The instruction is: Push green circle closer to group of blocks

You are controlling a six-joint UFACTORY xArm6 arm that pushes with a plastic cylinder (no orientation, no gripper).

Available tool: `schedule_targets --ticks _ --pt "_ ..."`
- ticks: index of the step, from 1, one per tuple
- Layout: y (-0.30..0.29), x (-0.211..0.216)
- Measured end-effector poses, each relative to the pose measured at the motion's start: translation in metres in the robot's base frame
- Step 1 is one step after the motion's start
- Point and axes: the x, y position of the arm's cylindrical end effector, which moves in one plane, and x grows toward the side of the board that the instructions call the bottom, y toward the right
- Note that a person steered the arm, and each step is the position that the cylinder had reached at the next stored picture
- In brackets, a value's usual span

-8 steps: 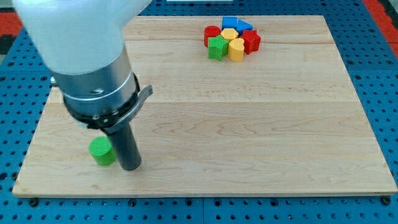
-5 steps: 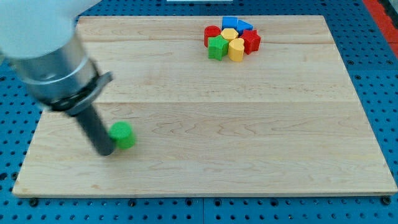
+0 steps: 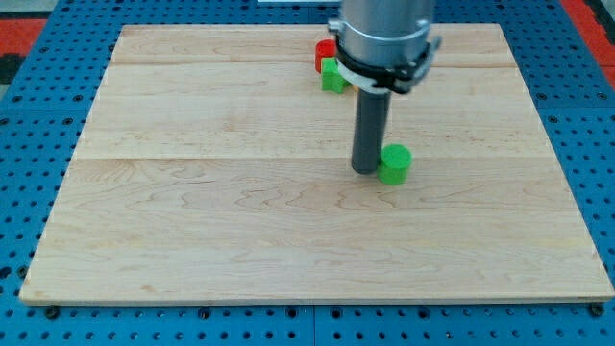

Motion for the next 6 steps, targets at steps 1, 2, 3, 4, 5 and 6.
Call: schedule_targets --ticks 1,2,3,4,5,6 --pt "0.001 0.034" --pt "0.015 -0.005" --pt "0.067 -0.029" --pt "0.083 0.005" --pt "0.101 -0.015" --pt "0.084 -0.069"
